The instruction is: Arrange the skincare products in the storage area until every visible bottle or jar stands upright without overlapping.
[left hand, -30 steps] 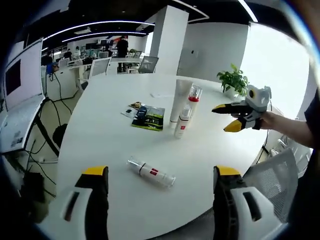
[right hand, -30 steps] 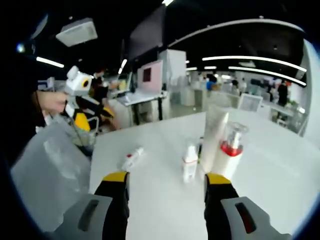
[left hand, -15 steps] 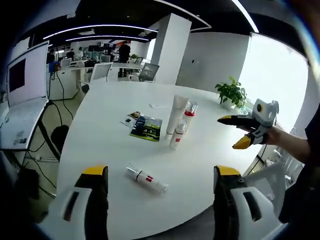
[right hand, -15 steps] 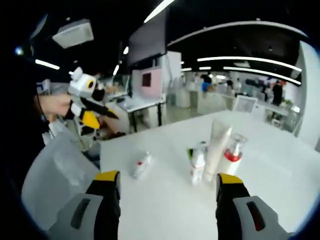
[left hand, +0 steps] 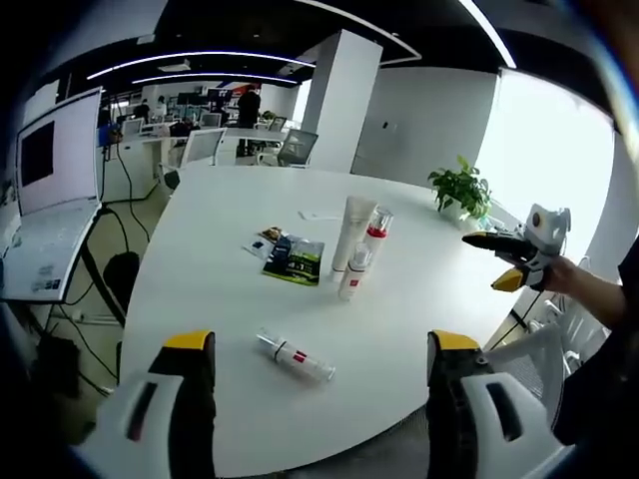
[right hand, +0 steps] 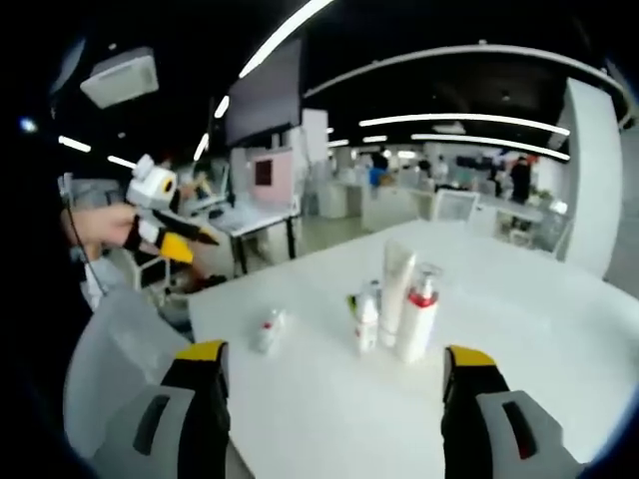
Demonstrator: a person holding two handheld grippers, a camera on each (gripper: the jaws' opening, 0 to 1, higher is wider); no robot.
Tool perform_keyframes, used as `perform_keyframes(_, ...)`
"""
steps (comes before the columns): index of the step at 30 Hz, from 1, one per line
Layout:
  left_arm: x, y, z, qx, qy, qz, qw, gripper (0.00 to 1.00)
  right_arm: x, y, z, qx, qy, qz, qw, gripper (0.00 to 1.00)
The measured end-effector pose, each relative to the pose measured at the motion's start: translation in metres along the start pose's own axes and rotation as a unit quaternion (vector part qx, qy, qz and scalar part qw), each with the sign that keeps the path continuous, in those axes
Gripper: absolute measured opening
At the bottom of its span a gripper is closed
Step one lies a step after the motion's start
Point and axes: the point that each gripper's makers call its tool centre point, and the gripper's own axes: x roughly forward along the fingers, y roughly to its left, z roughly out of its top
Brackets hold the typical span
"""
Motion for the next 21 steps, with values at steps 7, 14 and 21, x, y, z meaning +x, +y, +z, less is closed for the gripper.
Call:
perform_keyframes(7, -0.005, 0.002, -0.003, 0.003, 0.009, 0.002, 1.0000, 0.83, -0.021, -0.003, -0.004, 0.007, 0.007, -0.021, 0.9997, 0.95)
perform_keyframes(14, -0.012, 0.006, -0.002, 0.002, 0.009, 0.006, 0.9999, 0.84, -0.034, -0.010, -0.012, 0.026, 0.015, -0.043, 0.9986, 0.99)
perform_keyframes(21, -0.012, 0.008, -0.004, 0.011, 0.017, 0.001, 0.9998, 0.92, -0.037, -0.010, -0.016, 0.040, 0.019, -0.052, 0.9977, 0.99)
